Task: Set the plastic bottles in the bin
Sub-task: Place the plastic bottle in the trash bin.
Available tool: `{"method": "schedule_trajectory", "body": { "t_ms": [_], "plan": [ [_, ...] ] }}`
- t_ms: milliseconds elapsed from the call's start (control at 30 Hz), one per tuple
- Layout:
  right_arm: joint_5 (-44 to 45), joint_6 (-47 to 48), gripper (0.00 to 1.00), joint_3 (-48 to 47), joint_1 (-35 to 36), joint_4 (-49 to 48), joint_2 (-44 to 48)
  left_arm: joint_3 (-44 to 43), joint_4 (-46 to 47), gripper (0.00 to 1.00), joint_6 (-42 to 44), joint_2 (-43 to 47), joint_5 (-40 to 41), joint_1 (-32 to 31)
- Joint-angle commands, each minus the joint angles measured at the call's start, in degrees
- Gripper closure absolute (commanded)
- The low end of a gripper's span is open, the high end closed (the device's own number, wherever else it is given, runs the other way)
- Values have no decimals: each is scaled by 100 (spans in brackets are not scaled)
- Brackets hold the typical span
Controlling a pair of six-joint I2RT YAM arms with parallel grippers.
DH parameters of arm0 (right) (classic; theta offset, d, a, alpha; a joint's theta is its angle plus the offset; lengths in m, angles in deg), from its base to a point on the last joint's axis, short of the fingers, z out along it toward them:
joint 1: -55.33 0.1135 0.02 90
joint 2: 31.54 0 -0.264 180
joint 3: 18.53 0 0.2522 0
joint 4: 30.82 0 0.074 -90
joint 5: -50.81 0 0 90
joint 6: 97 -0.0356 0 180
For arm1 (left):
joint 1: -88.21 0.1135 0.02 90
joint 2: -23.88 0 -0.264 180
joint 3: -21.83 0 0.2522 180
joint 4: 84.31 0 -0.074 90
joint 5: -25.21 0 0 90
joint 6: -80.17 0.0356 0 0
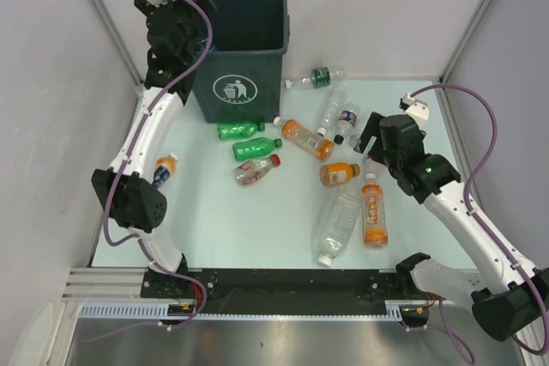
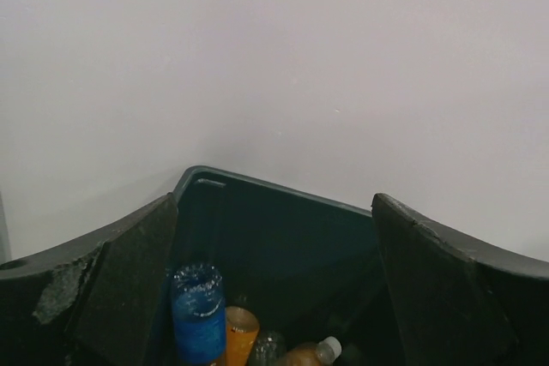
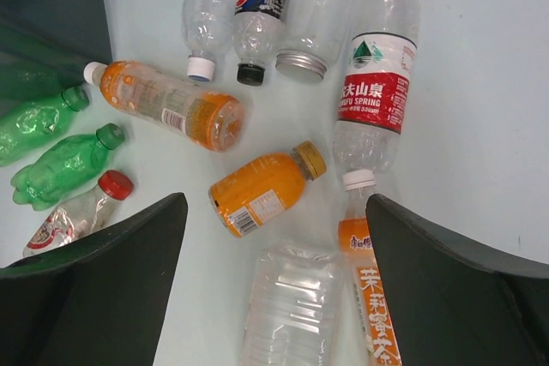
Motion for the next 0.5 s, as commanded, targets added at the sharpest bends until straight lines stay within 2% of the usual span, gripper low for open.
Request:
{"method": "schedule_trajectory", "body": {
  "t_ms": [0,100,267,467],
  "plan": [
    [-45,-104,8,3,-22,104,121,262,-250,0,124,908,-286,34],
    [8,-165,1,-5,-22,227,121,693,-506,0,90,1269,-321,69],
    [-10,-245,0,-5,4,420,112,1869,-1147,0,-174,2376,-322,78],
    [-97,-315,0,3,30,552,183,3144,-2332,0,-657,3702,-84,95]
  ]
}}
